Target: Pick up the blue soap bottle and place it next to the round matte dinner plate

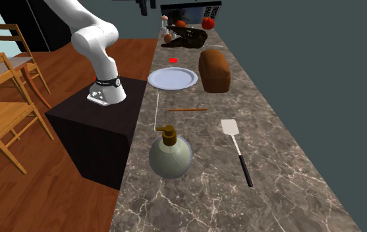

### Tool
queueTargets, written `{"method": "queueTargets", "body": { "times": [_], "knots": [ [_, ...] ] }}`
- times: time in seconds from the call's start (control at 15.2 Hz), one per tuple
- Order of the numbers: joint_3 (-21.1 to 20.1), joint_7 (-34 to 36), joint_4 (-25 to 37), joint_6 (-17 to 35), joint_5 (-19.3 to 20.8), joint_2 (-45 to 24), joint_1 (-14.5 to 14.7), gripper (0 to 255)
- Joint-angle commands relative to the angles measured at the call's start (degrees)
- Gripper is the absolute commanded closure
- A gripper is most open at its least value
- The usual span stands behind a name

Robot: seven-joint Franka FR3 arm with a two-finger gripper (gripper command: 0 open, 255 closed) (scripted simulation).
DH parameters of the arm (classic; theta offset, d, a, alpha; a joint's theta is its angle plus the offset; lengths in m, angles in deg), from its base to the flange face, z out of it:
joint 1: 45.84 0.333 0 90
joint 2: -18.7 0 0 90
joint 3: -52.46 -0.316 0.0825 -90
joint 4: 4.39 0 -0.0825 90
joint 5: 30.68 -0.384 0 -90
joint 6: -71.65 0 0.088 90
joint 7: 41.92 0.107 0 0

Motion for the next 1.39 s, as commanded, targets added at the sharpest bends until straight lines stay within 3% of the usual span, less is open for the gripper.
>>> {"method": "queueTargets", "body": {
  "times": [0.0,0.73,1.32],
  "knots": [
    [0.0,0.0,0.0,0.0,0.0,0.0,0.0,0],
    [9.6,-9.8,-0.2,14.1,6.2,-12.2,-3.4,0],
    [17.4,-18.0,5.6,24.3,6.4,-26.6,-5.0,0]
  ]
}}
